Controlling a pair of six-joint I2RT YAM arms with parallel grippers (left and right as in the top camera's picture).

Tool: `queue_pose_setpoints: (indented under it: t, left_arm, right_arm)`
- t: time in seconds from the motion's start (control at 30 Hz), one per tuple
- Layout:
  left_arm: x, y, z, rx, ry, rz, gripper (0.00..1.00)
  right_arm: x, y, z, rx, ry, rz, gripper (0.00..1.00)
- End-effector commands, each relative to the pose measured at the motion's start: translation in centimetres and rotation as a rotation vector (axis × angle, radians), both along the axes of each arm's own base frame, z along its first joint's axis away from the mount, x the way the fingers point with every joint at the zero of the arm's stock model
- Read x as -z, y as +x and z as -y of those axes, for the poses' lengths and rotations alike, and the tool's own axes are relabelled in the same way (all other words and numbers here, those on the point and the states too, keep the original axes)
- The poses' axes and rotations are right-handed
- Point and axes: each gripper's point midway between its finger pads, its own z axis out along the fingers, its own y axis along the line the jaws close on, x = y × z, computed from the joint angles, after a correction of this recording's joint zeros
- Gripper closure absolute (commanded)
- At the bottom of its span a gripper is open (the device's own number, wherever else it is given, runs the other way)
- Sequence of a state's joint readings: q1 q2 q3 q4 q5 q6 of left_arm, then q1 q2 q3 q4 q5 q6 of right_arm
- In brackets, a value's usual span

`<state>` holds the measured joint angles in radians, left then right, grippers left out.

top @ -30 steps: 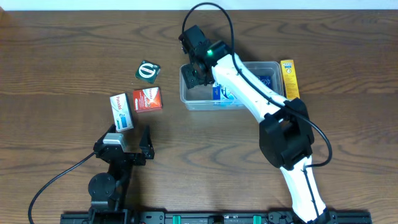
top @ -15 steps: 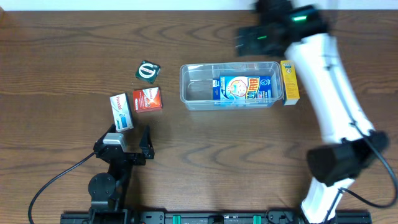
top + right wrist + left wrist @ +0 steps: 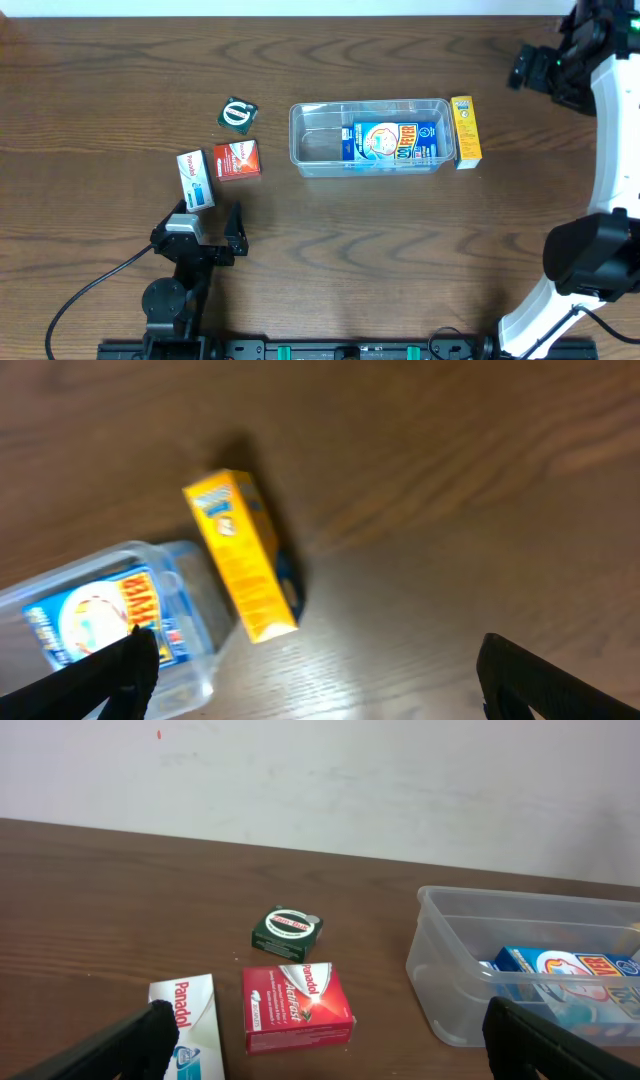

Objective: Pack container
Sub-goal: 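Open the right gripper and withdraw it toward the yellow box, then lower the right gripper around the yellow Woods' cough syrup box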

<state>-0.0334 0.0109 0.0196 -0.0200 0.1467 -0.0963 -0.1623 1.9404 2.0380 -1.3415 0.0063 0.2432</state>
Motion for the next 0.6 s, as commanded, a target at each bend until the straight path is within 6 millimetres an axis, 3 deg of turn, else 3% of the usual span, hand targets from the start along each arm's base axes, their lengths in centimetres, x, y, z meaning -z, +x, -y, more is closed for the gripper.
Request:
queue_pose_setpoints:
  t: [0.0,0.57]
  left_arm:
    - [1.5,-0.1,0.1,0.008,0.01,-0.044,0.02]
    - [1.5,-0.1,0.1,0.008,0.01,-0.044,0.02]
  right_arm:
    - [1.4,-0.5,0.0,-0.036,0.046,-0.025,0.01]
    - [10.2,-1.5,-3.6,-0.325,0.115,-0.097,0.01]
